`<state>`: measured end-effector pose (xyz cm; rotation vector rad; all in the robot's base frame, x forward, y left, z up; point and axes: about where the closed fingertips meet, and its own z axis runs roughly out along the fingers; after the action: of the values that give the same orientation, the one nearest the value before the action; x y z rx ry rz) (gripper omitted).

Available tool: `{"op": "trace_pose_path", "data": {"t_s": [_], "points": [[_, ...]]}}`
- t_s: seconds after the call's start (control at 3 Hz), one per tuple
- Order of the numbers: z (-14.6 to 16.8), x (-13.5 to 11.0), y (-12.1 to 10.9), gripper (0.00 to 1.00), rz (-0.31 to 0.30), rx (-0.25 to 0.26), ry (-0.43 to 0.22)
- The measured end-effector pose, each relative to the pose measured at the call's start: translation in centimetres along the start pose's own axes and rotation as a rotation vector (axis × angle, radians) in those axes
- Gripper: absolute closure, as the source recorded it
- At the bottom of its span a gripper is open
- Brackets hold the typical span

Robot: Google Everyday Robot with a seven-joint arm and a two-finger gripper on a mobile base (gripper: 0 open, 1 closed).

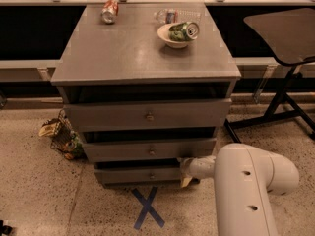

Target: Open bottom drawer

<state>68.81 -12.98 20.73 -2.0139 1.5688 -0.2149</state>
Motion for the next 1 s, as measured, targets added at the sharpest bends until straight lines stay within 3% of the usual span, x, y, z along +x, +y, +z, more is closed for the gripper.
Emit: {"op": "trace_pose_path", "data": {"t_s": [0.67,1.0], "points": [[0.3,0.0,0.4,0.00,0.003,-0.015,0.004],[1.9,0.2,1.2,0.00,0.027,-0.073,0.008]]}}
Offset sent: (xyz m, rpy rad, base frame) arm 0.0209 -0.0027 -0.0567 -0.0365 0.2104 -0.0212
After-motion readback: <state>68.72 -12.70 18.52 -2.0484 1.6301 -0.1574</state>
